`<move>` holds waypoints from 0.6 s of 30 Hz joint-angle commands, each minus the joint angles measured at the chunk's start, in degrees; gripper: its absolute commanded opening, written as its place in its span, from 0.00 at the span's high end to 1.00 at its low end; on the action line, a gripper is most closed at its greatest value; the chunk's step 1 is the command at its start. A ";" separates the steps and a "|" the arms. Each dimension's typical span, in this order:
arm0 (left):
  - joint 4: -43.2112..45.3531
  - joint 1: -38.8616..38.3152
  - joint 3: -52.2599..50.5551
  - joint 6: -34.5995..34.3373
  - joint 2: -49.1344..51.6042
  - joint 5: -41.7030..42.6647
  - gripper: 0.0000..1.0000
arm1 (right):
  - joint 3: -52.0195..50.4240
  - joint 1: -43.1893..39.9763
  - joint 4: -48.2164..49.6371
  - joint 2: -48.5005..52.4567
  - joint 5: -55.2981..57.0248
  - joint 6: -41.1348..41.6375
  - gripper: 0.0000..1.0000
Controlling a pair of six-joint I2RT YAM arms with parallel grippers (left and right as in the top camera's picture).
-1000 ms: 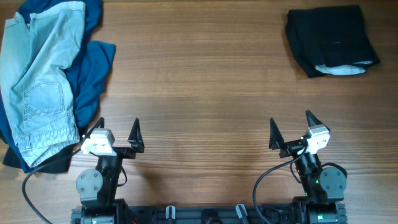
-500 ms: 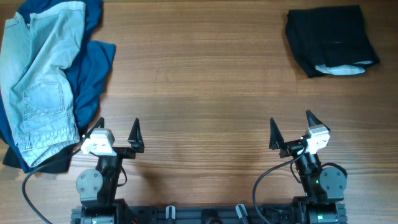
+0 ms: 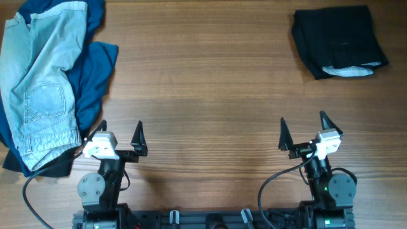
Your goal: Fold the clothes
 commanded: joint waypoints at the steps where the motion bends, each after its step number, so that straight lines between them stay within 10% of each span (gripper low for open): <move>1: -0.26 -0.26 -0.11 -0.57 -0.39 0.87 0.00 | -0.04 0.22 4.24 -0.61 -3.17 4.92 0.00; 18: -3.17 -0.22 13.66 -9.79 10.80 2.21 0.00 | 21.40 0.22 5.20 26.16 -10.27 2.78 0.00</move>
